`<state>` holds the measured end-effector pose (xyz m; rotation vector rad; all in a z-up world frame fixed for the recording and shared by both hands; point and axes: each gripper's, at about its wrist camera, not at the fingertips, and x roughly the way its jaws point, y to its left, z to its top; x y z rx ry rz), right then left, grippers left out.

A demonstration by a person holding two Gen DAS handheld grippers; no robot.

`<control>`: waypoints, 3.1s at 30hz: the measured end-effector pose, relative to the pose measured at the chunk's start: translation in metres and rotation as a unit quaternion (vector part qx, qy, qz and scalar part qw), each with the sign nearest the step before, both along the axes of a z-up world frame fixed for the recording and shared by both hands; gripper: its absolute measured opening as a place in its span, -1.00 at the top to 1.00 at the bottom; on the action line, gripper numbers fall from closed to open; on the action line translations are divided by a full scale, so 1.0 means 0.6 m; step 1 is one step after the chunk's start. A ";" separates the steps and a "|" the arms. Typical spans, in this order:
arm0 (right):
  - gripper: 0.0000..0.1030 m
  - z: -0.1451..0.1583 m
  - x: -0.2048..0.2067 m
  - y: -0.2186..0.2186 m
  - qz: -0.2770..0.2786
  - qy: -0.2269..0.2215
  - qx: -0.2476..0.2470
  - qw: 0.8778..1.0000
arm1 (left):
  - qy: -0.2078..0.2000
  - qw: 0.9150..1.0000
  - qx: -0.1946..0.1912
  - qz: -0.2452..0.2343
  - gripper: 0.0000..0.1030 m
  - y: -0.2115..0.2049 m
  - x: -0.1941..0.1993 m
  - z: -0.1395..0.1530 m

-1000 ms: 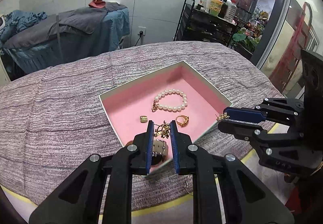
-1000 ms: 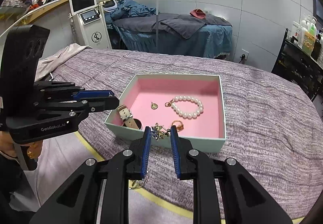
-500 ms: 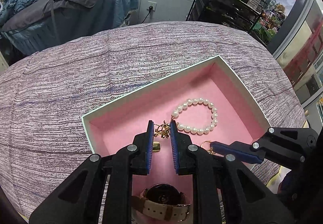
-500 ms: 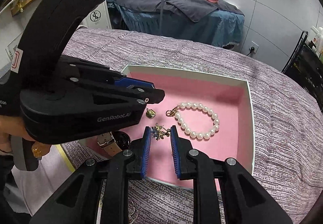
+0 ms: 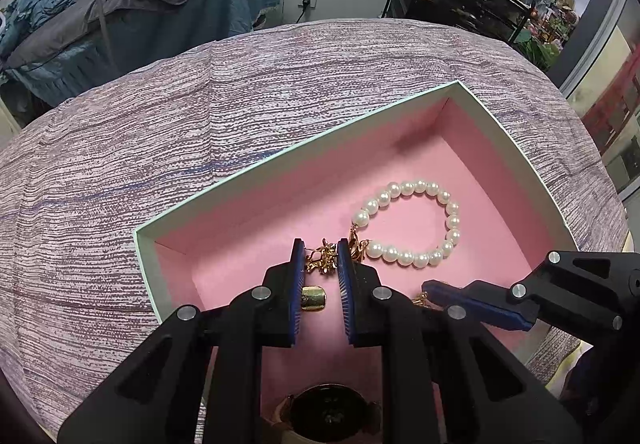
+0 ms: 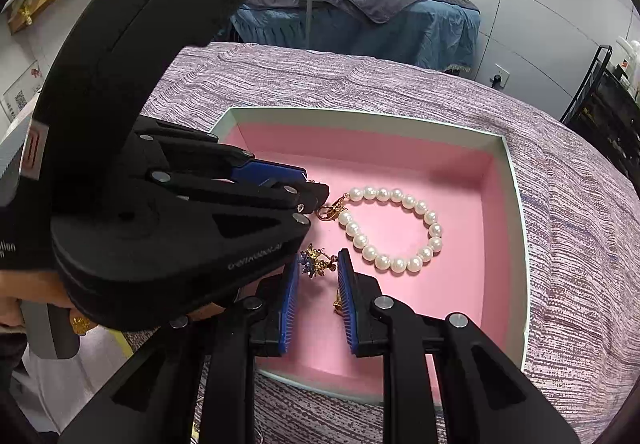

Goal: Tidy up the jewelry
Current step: 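Carry the held gold pieces into the pink box with both tools, then open both tools over the box and withdraw them, then grasp a silver hoop earring with the right tool while the left tool grasps a small charm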

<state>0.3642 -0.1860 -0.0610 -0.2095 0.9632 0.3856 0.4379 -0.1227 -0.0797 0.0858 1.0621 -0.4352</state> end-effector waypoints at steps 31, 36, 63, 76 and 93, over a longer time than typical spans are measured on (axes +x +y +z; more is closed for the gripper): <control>-0.34 0.073 -0.161 -0.074 -0.036 -0.096 0.059 0.993 | -0.161 0.979 -0.101 0.077 -0.88 0.154 -0.271 0.113; -0.34 0.061 -0.198 -0.079 -0.040 -0.099 0.043 0.993 | -0.155 0.983 -0.072 0.067 -0.88 0.151 -0.311 0.079; -0.23 -0.018 -0.255 -0.050 0.020 -0.053 -0.016 0.998 | -0.128 0.992 0.008 0.010 -0.55 0.089 -0.366 -0.011; -0.02 -0.043 -0.216 0.015 0.074 -0.025 -0.042 0.996 | -0.132 0.990 0.008 0.044 -0.55 0.142 -0.369 -0.001; -0.02 0.016 -0.232 -0.058 0.001 -0.068 0.006 0.998 | -0.105 0.992 -0.012 -0.064 0.17 0.037 -0.350 -0.015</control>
